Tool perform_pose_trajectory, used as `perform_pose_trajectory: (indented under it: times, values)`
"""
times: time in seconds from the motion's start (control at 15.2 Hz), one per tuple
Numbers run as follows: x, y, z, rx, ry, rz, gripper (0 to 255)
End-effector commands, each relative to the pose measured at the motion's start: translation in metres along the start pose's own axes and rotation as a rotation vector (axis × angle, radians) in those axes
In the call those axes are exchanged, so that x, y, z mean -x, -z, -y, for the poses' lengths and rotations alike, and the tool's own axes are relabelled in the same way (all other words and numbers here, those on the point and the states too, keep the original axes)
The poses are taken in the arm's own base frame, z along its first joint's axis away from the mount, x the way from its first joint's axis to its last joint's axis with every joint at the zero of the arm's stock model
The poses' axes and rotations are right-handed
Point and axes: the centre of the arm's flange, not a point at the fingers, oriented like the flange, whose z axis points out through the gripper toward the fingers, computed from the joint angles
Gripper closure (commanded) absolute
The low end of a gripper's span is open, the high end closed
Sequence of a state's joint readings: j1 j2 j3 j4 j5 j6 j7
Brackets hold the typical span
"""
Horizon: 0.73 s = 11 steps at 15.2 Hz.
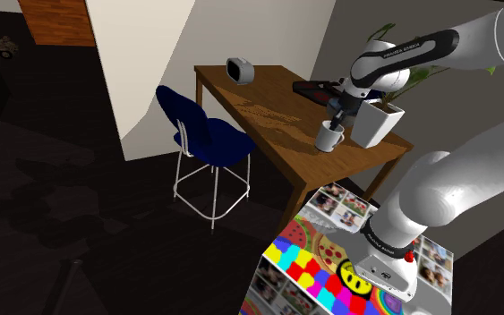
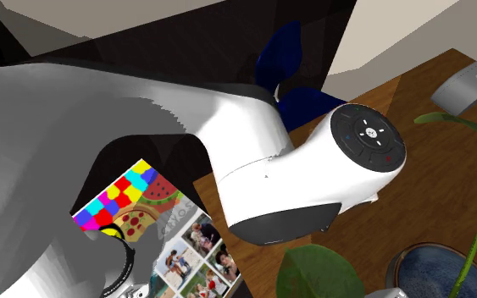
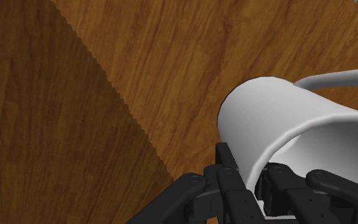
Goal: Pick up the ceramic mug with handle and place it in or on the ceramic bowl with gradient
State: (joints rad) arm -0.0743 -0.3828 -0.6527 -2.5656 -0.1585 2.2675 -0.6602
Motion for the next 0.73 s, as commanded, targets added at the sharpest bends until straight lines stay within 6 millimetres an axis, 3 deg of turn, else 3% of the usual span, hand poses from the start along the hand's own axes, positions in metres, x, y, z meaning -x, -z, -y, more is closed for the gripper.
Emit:
perform_pose_trajectory:
  times: [0.0, 0.66]
  values:
    - [0.000, 0.011, 0.000, 0.000, 0.000, 0.000, 255]
    - [-0.005, 0.064, 0.004, 0.000, 0.000, 0.000, 255]
